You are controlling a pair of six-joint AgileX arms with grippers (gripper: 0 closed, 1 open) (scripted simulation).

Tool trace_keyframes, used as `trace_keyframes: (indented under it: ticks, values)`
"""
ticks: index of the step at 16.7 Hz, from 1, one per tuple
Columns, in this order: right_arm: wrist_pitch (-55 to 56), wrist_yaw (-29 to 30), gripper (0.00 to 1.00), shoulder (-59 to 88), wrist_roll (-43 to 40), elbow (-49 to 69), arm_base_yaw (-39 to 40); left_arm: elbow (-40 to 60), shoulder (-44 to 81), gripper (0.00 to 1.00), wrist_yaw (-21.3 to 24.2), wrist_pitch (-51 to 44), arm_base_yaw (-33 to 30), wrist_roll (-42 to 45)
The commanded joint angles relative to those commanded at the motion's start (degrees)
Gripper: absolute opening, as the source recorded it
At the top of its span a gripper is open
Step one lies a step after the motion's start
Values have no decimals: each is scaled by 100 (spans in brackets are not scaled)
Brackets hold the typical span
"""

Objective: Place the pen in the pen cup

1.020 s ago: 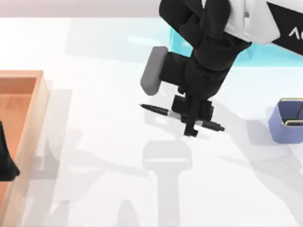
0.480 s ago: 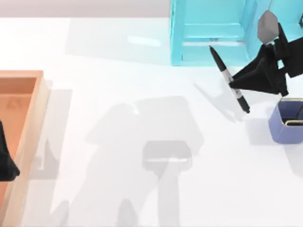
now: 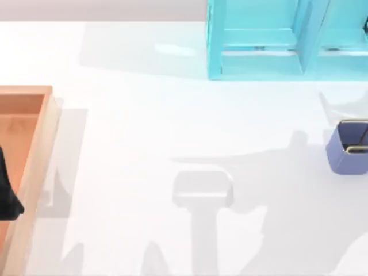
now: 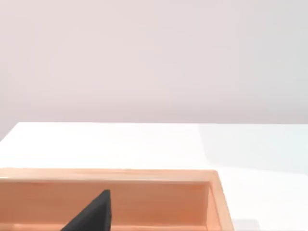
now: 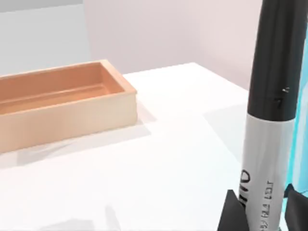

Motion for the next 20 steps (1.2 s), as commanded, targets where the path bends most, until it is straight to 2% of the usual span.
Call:
trace_keyframes:
  ticks: [3,6,8,17,20]
  values:
    - [263,-366,0,-117,-159,-218,-331,0,0,100,0,0,0,0]
    - [266,-369,0,-118,-161,-221,-334,0,0,100,0,0,0,0]
    - [643,-202,0,-45,-163,-320,-296,0,0,100,0,0,0,0]
    - [-1133,-323,0,171,-1436,162,-268,0,0,100,0,0,0,0]
    - [-1384,-345,0,189,-1651,246,-259,0,0,100,0,0,0,0]
